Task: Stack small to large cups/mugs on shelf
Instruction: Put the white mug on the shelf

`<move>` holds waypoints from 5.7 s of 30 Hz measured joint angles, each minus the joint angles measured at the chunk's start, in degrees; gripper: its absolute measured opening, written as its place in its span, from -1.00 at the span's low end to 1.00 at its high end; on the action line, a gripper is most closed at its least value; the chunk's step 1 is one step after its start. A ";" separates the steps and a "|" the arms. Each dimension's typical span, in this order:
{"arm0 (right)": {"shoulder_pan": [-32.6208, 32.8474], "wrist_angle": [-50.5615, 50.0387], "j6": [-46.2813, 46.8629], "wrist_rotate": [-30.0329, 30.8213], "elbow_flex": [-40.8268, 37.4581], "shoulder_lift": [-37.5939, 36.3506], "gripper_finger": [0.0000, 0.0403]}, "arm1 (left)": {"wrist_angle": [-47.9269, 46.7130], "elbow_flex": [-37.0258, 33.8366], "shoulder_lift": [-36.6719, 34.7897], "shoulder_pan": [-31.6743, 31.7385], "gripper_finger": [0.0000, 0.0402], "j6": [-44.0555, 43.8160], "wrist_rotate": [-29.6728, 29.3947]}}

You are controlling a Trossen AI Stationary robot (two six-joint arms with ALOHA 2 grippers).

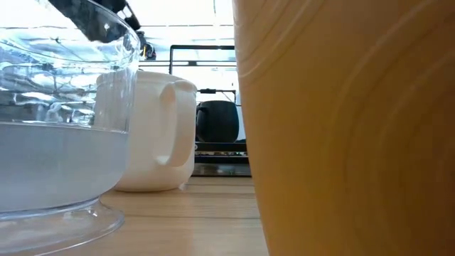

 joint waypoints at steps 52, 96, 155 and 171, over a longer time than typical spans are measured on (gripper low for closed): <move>0.00 0.00 4.53 -0.04 0.00 0.02 -0.39 | 2.40 -0.04 7.84 0.45 -0.59 21.16 -2.26; 2.54 5.75 7.29 0.41 0.00 0.02 -0.39 | 2.81 7.73 10.03 2.37 -0.98 9.25 -6.75; -10.03 10.55 -15.43 -12.94 14.09 14.99 0.05 | 11.53 29.31 9.90 8.67 -0.98 -30.22 -3.24; -11.82 5.02 -15.27 -21.09 18.91 21.97 0.05 | 7.31 29.29 9.90 8.03 -0.98 -27.90 -1.88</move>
